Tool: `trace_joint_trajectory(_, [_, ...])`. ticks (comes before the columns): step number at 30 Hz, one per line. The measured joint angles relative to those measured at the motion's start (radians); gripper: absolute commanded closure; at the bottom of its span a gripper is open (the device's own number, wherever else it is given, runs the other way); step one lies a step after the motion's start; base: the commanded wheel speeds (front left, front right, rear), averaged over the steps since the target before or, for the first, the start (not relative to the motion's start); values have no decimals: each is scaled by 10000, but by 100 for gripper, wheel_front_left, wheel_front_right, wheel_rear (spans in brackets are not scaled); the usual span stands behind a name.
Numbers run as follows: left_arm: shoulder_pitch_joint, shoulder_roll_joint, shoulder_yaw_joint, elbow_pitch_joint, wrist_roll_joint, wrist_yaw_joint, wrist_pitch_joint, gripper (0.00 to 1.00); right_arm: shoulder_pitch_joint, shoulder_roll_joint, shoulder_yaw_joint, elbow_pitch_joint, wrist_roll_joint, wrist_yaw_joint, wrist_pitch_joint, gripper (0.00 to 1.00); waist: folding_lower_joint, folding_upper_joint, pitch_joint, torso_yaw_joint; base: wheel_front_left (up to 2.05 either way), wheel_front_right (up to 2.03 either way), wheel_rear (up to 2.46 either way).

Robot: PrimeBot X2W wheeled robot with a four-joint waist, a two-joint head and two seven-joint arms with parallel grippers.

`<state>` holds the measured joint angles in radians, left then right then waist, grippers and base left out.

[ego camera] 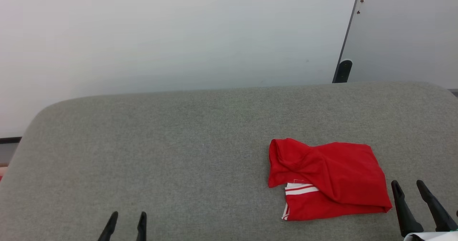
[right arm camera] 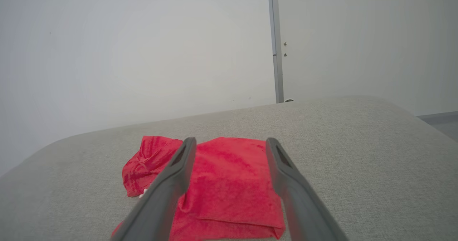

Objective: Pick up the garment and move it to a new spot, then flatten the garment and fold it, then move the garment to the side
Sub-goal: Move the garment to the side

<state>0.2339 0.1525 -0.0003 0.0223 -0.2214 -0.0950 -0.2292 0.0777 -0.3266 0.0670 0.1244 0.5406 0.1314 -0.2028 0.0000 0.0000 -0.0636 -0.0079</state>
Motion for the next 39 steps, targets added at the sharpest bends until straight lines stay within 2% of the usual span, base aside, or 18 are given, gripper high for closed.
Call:
trace_joint_trajectory(15, [-34,-19,-161,31,-84,132,-2,0,-22,25,-21,-138,-33,0,286,0,0,0,32,58,0,0,0])
trace_joint_trajectory(20, [-40,-56,-224,96,-102,176,-8,0,-336,-307,167,-132,-111,0,894,0,0,0,46,58,0,0,0])
trace_joint_trajectory(25, [-253,-65,-339,178,-140,201,-12,0,-1493,-769,-163,493,-364,0,2959,0,0,0,128,-5,0,0,0])
trace_joint_trajectory(29, [-620,-121,-500,278,-136,201,-13,0,-2774,-1009,-44,1072,-63,0,5453,0,0,0,318,2,0,0,0])
trace_joint_trajectory(34, [-1051,-253,-805,510,-102,163,-54,0,-3984,-1425,640,2048,815,0,8571,0,0,0,651,59,0,0,0])
trace_joint_trajectory(36, [-1232,-278,-888,581,-73,159,-88,0,-4516,-1572,897,2345,1045,0,9356,0,0,0,831,94,0,0,0])
trace_joint_trajectory(39, [-1534,-290,-972,652,-58,155,-113,0,-5107,-1733,1068,2932,1212,0,9973,0,0,0,1140,148,0,0,0])
